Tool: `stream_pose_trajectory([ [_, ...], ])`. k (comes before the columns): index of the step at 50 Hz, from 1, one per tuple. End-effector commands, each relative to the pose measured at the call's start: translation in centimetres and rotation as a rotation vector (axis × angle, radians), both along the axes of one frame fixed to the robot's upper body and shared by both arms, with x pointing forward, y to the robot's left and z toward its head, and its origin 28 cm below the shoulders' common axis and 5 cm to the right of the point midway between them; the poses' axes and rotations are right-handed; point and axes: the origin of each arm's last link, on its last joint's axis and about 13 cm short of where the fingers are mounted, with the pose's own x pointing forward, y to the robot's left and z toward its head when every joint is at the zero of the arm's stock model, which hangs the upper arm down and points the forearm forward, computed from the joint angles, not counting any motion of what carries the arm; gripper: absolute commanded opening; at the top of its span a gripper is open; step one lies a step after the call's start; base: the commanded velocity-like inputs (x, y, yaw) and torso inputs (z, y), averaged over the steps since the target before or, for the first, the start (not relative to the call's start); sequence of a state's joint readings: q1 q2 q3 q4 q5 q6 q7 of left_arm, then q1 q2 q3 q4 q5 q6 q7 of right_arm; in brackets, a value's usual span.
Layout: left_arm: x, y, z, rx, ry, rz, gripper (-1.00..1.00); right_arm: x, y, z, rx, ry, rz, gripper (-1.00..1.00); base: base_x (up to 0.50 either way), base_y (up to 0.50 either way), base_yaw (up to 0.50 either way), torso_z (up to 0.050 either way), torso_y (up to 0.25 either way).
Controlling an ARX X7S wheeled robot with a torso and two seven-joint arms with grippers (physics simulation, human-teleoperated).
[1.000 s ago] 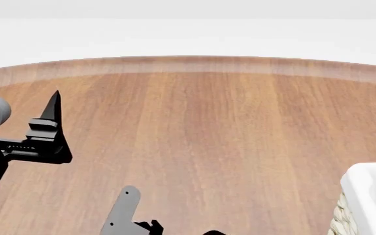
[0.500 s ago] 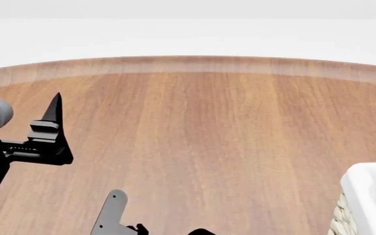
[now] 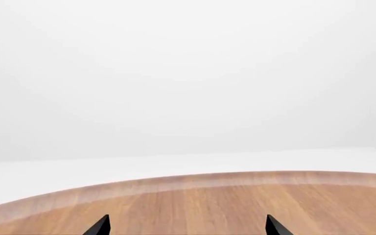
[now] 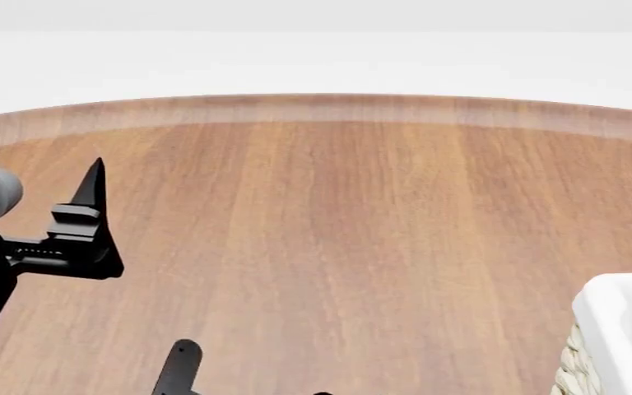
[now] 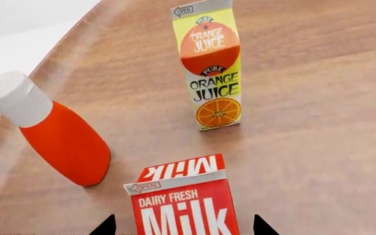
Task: Pick the milk and place it in the basket.
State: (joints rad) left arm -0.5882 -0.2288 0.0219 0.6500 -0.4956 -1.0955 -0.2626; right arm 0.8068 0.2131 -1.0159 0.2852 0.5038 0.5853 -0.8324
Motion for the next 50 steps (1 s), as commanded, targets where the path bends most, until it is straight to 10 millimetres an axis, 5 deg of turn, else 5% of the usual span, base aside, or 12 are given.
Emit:
stream_pose_trajectory([
  [1, 0.1, 0.0, -0.2, -0.002, 0.004, -0.001, 1.0, 0.4, 0.2, -1.4, -0.003, 0.039, 0.018, 1.0, 0.0, 0.0, 0.0, 0.0, 0.0],
  [6, 0.1, -0.1, -0.1, -0.002, 0.003, -0.003, 1.0, 0.5, 0.2, -2.4, -0.011, 0.066, 0.01, 1.0, 0.0, 0.0, 0.0, 0.0, 0.0],
  [7, 0.1, -0.1, -0.1, -0.002, 0.003, -0.004, 1.0, 0.6, 0.2, -2.5, -0.011, 0.065, 0.003, -1.0, 0.0, 0.0, 0.0, 0.0, 0.0],
  [28, 0.1, 0.0, -0.3, 0.0, 0.006, 0.0, 1.0, 0.3, -0.1, -2.4, -0.005, 0.069, -0.054, -1.0, 0.0, 0.0, 0.0, 0.0, 0.0],
  [34, 0.2, 0.1, -0.3, -0.001, 0.007, 0.006, 1.0, 1.6, -2.2, 0.5, 0.036, -0.006, -0.441, -1.0, 0.0, 0.0, 0.0, 0.0, 0.0],
  [50, 0.4, 0.2, -0.4, 0.003, 0.009, 0.012, 1.0, 0.7, -6.5, 9.6, 0.126, -0.138, -0.906, -1.0, 0.0, 0.0, 0.0, 0.0, 0.0],
])
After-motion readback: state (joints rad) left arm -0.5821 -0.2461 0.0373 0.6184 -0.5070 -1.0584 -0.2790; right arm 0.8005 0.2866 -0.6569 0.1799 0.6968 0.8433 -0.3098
